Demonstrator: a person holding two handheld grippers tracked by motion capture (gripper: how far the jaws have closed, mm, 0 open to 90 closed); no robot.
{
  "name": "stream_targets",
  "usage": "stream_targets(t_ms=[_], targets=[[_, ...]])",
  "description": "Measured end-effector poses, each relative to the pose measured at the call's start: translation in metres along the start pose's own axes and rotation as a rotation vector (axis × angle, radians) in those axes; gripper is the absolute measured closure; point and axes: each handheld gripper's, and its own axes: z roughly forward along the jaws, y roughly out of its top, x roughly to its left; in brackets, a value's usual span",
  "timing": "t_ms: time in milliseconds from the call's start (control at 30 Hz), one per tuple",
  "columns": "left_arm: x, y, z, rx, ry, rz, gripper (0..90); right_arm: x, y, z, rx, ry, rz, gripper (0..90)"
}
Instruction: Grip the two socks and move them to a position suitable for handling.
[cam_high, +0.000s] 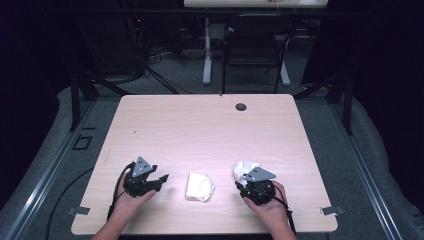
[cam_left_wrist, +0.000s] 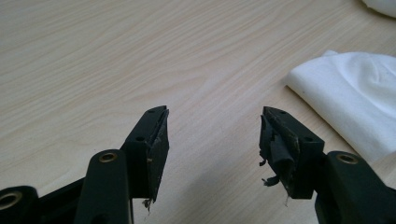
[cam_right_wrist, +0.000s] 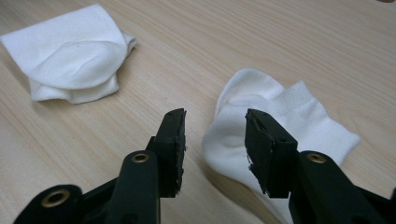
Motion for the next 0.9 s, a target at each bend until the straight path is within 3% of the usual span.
stream_targets(t_ms=[100,167,267,367,567,667,700,900], targets=[[0.0,0.0,0.0,0.004,0.004,-0.001,43.3,0.001,0.0,0.0,0.0,0.021,-0.001,60.2],[-0.001,0.0,-0.001,-0.006,-0.016,-0.023,45.3,0.003,-0.001,0.001,0.009,0.049,-0.015,64.2],[-0.002,0.0,-0.002,-0.016,-0.039,-0.034,48.1,0.006,-0.001,0.002,0.0,0.054,-0.023,61.8],[-0.005,0.001,-0.003,-0.018,-0.047,-0.024,49.7,0.006,0.0,0.001,-0.01,0.042,-0.021,60.7],[-0.014,0.002,-0.003,-0.013,-0.059,0.003,51.7,0.007,0.001,0.003,0.0,0.063,0.007,62.0],[-0.023,0.006,0.0,-0.002,-0.14,-0.027,54.1,0.007,0.001,0.002,-0.009,0.061,0.009,62.2],[-0.027,0.009,0.001,0.005,-0.152,-0.02,54.6,0.006,0.001,0.002,-0.01,0.075,0.013,62.6],[-0.055,0.028,0.01,0.009,-0.172,0.045,57.2,0.003,0.001,-0.002,-0.035,0.095,0.052,67.9]])
